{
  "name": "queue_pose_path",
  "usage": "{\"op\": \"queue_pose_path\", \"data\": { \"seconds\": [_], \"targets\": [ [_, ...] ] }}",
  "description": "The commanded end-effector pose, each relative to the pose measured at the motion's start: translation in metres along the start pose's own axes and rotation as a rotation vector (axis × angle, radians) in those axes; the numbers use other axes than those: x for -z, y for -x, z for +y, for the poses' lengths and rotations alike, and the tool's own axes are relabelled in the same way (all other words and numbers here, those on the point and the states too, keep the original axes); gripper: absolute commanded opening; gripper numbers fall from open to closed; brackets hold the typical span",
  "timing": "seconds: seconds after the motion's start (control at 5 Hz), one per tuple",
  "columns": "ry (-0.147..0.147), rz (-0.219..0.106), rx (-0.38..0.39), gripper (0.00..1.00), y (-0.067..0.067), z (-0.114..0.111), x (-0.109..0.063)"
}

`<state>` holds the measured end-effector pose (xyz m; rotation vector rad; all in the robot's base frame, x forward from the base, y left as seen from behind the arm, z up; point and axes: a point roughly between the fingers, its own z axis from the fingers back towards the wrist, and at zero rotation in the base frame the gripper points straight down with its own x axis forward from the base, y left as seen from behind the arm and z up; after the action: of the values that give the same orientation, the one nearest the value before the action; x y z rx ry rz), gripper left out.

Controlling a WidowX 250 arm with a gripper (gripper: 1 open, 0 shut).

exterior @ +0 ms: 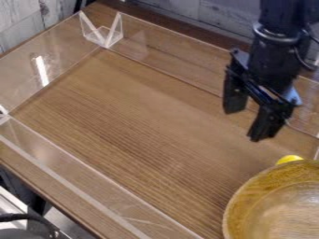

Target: Remove the lemon from inside the brown bowl and put it on the table

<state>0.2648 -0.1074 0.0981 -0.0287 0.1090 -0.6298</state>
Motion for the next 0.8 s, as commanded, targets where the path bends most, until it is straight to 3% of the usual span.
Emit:
{"op": "queue_pose_path", "data": {
  "seconds": [0.0, 0.2, 0.6],
  "targets": [
    [-0.036, -0.076, 0.073, 1.0, -0.016, -0.018, -0.012],
    [-0.05, -0.089, 0.129, 1.0, -0.025, -0.034, -0.007],
    [-0.06, -0.106, 0.2, 1.0, -0.031, -0.039, 0.009]
  ]
}}
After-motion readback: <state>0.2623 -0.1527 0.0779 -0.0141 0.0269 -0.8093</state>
